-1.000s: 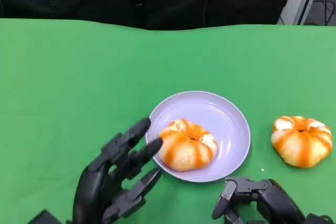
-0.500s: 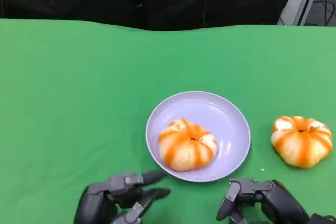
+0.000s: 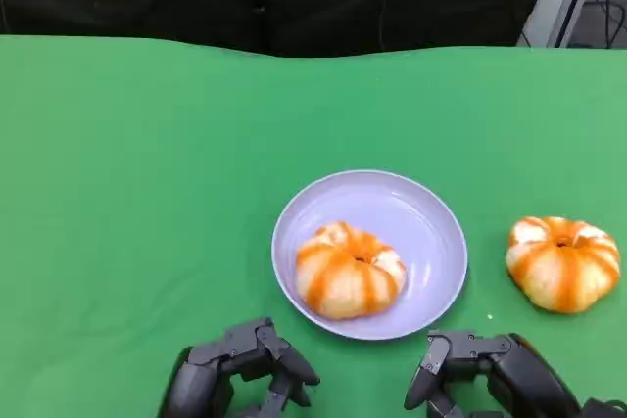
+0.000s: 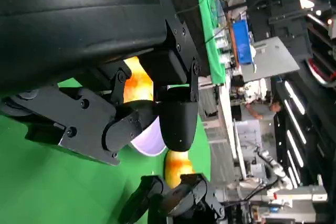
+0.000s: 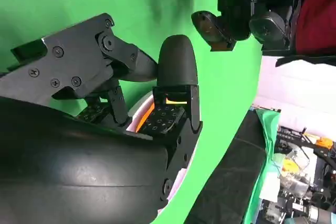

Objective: Grasp the bread from the table and place it into the plate.

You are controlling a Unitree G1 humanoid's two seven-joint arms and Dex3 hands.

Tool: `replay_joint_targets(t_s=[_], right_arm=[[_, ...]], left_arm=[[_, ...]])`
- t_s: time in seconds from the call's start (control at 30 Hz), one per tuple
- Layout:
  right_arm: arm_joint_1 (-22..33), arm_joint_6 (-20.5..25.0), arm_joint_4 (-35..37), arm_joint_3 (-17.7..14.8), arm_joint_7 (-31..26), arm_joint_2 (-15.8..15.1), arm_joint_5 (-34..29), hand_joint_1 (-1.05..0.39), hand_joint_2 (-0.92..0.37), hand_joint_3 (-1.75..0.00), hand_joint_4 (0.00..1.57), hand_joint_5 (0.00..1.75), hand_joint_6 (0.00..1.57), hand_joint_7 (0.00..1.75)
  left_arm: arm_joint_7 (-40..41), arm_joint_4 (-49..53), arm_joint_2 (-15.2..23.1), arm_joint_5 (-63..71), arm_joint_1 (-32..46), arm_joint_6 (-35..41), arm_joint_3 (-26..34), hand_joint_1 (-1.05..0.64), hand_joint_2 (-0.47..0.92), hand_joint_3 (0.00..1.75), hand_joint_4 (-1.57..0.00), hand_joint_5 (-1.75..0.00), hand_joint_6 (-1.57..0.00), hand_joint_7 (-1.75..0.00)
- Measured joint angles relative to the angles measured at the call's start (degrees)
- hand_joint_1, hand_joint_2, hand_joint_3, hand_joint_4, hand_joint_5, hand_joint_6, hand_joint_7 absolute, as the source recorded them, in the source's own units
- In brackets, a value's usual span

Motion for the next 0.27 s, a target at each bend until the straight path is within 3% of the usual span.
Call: replay_joint_targets(t_s=[0.27], right_arm=[[0.21, 0.02, -0.79, -0.05, 0.05, -0.05, 0.07, -0.14, -0.65, -0.91, 0.79, 1.49, 0.84, 1.15]], left_arm=[[0.46, 0.34, 0.49, 0.66, -0.44, -0.04, -0.96, -0.13, 0.57, 1.08, -0.81, -1.58, -0.82, -1.35]])
